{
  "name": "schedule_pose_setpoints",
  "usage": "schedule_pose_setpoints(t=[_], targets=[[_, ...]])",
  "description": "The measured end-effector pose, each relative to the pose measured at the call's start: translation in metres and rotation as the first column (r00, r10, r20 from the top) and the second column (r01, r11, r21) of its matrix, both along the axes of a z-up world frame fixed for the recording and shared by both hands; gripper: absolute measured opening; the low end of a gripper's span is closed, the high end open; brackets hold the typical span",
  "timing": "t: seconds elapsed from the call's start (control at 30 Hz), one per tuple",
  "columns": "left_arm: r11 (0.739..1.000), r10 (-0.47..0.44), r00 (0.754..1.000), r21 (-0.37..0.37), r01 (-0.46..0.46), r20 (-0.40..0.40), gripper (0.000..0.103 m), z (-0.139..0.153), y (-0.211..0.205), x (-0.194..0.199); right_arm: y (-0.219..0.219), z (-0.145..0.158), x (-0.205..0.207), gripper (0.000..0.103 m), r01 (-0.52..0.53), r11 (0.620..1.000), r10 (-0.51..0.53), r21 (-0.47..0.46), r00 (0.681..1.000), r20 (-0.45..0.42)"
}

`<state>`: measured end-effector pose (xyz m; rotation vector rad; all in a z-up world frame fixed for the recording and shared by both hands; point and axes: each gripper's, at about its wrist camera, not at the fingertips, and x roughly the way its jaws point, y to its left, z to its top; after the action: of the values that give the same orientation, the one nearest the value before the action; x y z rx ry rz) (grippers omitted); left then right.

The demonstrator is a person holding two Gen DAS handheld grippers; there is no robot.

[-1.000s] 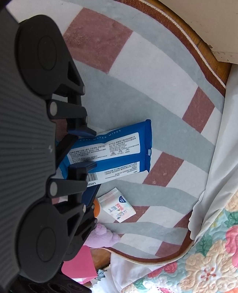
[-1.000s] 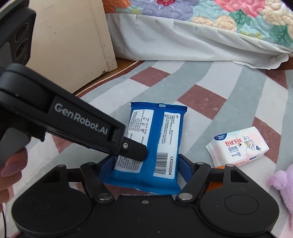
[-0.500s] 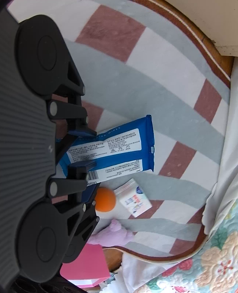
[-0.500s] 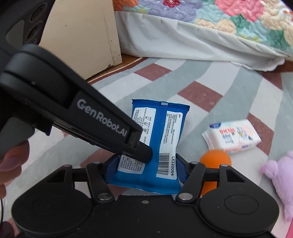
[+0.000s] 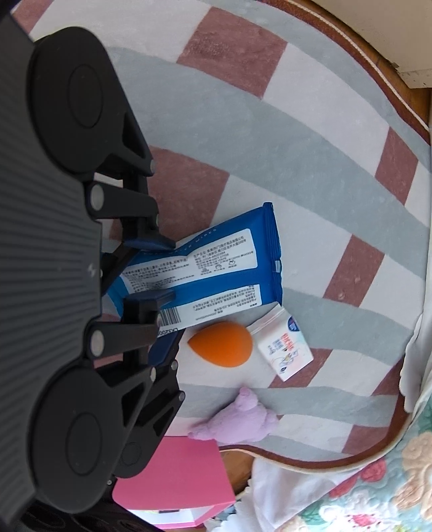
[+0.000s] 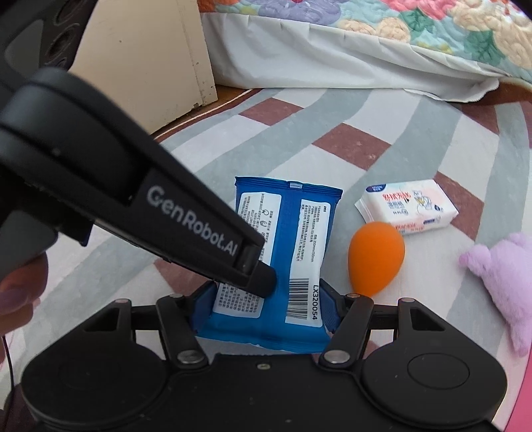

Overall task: Organize objects
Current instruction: 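Carry the blue pack with the left tool into the pink box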

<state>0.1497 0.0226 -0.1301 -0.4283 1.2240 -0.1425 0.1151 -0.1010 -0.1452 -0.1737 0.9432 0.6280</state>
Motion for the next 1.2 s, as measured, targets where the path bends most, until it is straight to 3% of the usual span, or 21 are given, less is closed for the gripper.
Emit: schedule_pose_setpoints(t=[0.23,0.47,0.67,0.8,0.97,1.2], targets=[[0.998,0.053,0.999,0.019,-0.053,-0.002,0.022,0.005,-0.008,-0.026,0.002,0.0,-0.018,0.068,-0.027,0.999,0.027,-0.02,1.0,-0.001],[0.998,0.061,0.998,0.004,-0.061,0.018,0.022,0.025,-0.008,-0.046,-0.01,0.016,-0.03,0.068,-0.023,0.999,0.025,0.043,0.999,-0.039],[0.996,0.015,0.998,0.09,-0.02,0.058,0.022,0.058,-0.023,-0.075,-0.019,0.04,-0.052,0.068,-0.039,0.995,0.044,0.095,0.998,-0.049],[0.994,0.005,0.997,0.105,-0.013,0.072,0.022,0.076,-0.031,-0.089,-0.023,0.058,-0.067,0.068,-0.026,0.996,0.03,0.085,0.999,-0.042],[0.992,-0.016,0.998,0.128,0.007,0.067,0.021,0.091,-0.044,-0.104,-0.026,0.078,-0.076,0.068,0.003,0.999,0.003,0.055,0.994,-0.111],[0.997,-0.031,0.998,0.077,0.026,0.062,0.021,0.111,-0.047,-0.125,-0.037,0.1,-0.099,0.068,0.02,0.998,-0.012,0.051,0.989,-0.145]])
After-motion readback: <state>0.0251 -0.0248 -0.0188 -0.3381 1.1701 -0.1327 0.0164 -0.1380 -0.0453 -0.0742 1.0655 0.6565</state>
